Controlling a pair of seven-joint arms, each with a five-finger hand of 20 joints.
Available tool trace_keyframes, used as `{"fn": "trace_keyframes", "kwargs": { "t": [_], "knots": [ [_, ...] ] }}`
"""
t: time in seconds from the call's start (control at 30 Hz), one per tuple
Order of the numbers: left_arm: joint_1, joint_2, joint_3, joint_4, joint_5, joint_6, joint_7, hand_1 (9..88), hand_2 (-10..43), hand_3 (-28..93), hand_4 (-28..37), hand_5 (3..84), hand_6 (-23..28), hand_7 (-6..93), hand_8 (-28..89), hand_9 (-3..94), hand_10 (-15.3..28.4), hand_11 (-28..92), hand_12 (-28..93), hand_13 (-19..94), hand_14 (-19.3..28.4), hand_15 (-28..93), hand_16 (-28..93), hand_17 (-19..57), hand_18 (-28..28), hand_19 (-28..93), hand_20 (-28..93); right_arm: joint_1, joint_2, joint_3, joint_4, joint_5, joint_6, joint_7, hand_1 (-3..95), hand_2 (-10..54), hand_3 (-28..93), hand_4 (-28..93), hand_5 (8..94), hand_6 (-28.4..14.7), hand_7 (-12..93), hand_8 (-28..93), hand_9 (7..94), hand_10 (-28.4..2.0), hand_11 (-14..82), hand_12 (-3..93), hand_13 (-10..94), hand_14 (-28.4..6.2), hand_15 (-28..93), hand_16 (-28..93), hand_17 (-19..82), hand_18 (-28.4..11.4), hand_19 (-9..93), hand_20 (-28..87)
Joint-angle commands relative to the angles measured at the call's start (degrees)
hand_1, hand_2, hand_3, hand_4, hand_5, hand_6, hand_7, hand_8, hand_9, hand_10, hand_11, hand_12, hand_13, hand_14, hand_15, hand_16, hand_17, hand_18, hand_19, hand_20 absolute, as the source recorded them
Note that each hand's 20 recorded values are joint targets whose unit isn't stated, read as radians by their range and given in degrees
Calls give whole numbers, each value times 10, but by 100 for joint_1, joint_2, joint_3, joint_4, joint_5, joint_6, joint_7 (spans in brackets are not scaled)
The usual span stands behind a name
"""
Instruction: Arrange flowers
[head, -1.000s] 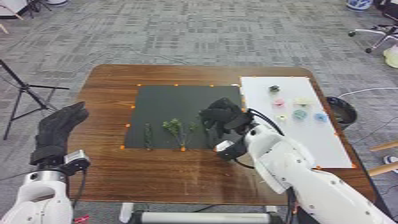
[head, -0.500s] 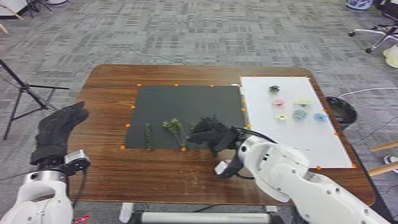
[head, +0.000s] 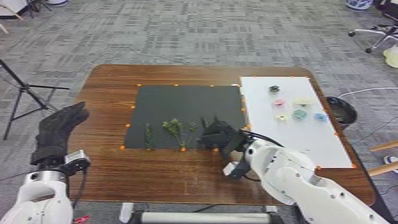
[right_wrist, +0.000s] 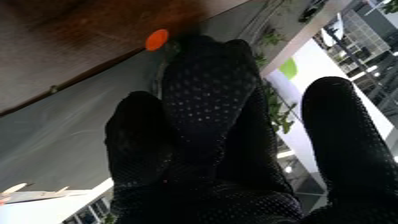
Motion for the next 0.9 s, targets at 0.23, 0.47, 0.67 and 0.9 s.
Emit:
{"fn": "trace_keyframes", "kwargs": {
  "t": [0.23, 0.47, 0.67, 0.9],
  "knots": [
    [29, -8, -8, -35, 34, -88, -105, 255, 49, 680, -283, 520, 34, 137, -66, 487, 151, 221, 134, 373, 176, 218, 7, 60, 118, 101, 167, -120, 71, 70, -52, -75, 73, 163, 266, 107, 613, -103, 639, -45, 150, -39, 695, -147, 93, 126, 937, -40, 475, 333, 646, -122, 932, 452],
    [10, -9, -5, -27, 22, -88, -47, 255, 49, 680, -283, 521, 35, 136, -67, 487, 151, 221, 135, 373, 176, 219, 8, 60, 118, 100, 167, -58, 112, 1, -137, 322, 570, -77, 258, 100, 613, -100, 640, -45, 151, -39, 698, -147, 94, 128, 937, -41, 476, 332, 647, -121, 932, 452],
    [0, -17, 2, -18, 15, -90, -26, 255, 48, 680, -283, 521, 35, 136, -67, 487, 151, 221, 135, 373, 176, 219, 7, 60, 118, 101, 167, 228, 78, 72, -502, 825, 2115, -451, 270, 14, 635, -92, 688, -42, 184, -43, 771, -152, 135, 162, 937, -33, 513, 337, 656, -127, 932, 534],
    [-16, -13, 5, -22, 17, -76, -24, 256, 49, 679, -283, 522, 34, 136, -67, 487, 151, 222, 135, 373, 176, 219, 8, 60, 118, 101, 167, 348, 376, 684, -449, -539, 2592, -332, 339, -71, 648, -88, 676, -34, 226, -43, 771, -132, 173, 190, 921, -26, 544, 361, 651, -125, 932, 589]
  ]
}}
